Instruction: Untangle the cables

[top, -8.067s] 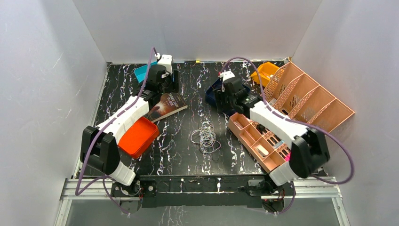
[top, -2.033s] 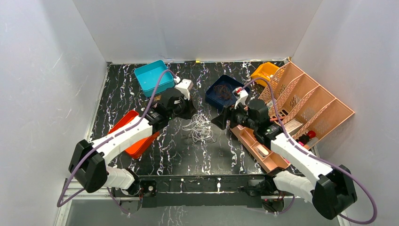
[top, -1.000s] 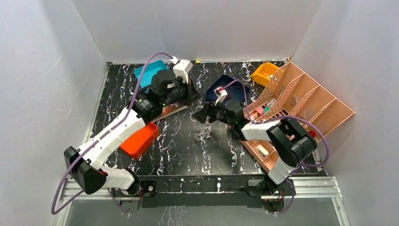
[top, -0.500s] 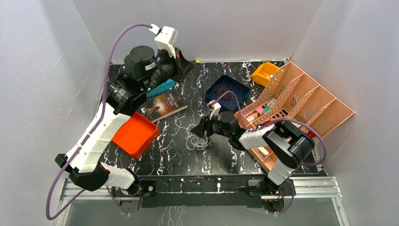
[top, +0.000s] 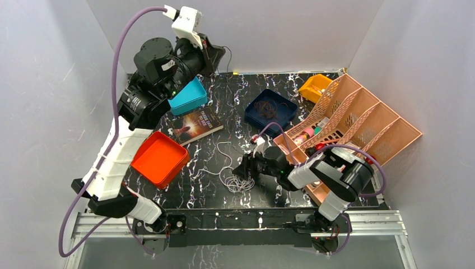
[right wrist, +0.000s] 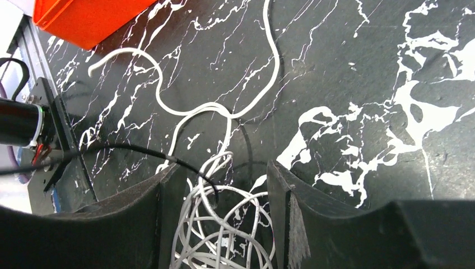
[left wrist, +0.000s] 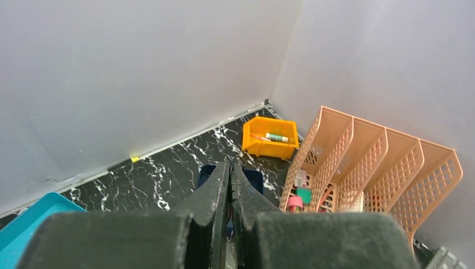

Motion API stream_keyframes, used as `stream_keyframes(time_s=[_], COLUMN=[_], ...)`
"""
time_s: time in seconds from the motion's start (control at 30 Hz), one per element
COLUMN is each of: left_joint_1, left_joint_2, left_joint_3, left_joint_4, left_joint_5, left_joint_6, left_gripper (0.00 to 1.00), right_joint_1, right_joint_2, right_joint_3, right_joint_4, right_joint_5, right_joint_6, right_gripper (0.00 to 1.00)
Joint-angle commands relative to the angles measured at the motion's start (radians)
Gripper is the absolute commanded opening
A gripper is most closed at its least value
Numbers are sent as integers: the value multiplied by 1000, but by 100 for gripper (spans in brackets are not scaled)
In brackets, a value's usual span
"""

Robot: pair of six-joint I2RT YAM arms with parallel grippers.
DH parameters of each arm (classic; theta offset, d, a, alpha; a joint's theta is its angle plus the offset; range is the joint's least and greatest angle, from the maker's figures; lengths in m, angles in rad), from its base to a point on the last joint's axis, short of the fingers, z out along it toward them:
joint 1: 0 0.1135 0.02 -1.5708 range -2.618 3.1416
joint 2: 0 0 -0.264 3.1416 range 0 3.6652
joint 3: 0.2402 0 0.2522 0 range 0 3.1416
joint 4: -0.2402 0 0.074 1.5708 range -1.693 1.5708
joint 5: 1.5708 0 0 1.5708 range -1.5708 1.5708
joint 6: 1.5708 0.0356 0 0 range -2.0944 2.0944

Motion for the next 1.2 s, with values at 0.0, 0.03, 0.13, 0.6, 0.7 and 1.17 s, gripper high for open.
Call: stream_keyframes(time_s=[0.0,0.03,0.13,0.6,0.7,1.17], left_joint_1=[-5,-4,-5,-4,-5,-4], left_joint_2=[15,20,40,99,139,214], left_joint_3=[90,105,143,222,276,246], left_joint_4=[32,37,63,303,340,477], left_joint_5=[-75,-92,-127,-357,-385,-452], left_joint_6=[70,79,121,379,438,616], left_gripper=[0,0,0,0,0,0], right_joint_1=[19,21,28,52,51,53], right_joint_2=[-10,-12,-24,-202,-257,-465], right_joint_3=[-75,-88,-121,-217,-234,-221], right_joint_4=[56,57,64,-71,-126,-328], right_joint_5=[18,21,33,59,79,126], right_joint_6=[10,14,25,15,-1,-47], right_gripper=[63,63,63,69,70,73])
